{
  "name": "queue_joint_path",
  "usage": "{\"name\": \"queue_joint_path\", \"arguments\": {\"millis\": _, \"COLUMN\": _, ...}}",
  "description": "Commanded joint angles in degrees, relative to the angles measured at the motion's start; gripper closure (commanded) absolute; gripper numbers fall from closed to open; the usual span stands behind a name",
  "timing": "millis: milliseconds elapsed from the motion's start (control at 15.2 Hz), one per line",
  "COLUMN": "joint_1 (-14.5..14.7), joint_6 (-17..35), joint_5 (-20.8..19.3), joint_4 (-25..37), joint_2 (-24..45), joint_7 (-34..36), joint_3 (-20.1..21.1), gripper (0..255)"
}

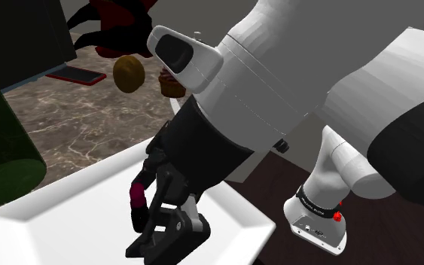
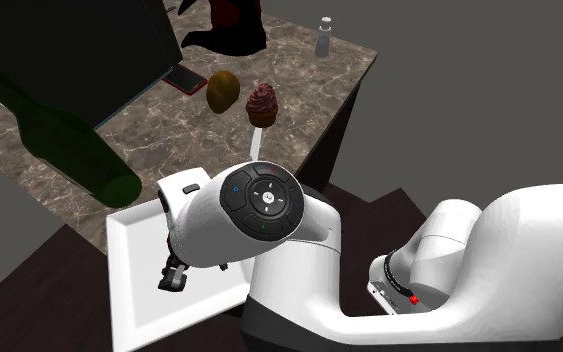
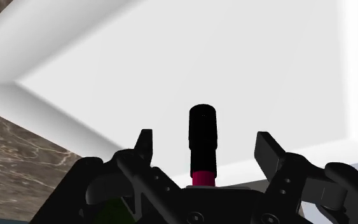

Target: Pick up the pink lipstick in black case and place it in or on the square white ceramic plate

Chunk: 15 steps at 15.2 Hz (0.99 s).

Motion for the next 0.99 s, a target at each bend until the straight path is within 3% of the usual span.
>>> {"name": "queue_joint_path", "arguments": {"millis": 0, "joint_1": 0.0, "joint_6": 0.0, "joint_5": 0.0, "joint_4": 0.0, "joint_2": 0.0, "joint_7": 0.0, "joint_3": 0.0, "gripper": 0}}
{"name": "queue_joint_path", "arguments": {"millis": 132, "joint_1": 0.0, "joint_6": 0.0, "joint_5": 0.0, "joint_4": 0.0, "joint_2": 0.0, "joint_7": 0.0, "joint_3": 0.0, "gripper": 0}}
{"name": "queue_joint_path", "arguments": {"millis": 396, "joint_1": 2.0, "joint_6": -7.5, "joint_5": 1.4, "joint_4": 1.6, "joint_2": -5.7, "joint_7": -1.1, "joint_3": -3.2, "gripper": 0}}
{"name": "queue_joint_path", "arguments": {"millis": 924, "joint_1": 2.0, "joint_6": -7.5, "joint_5": 1.4, "joint_4": 1.6, "joint_2": -5.7, "joint_7": -1.1, "joint_3": -3.2, "gripper": 0}}
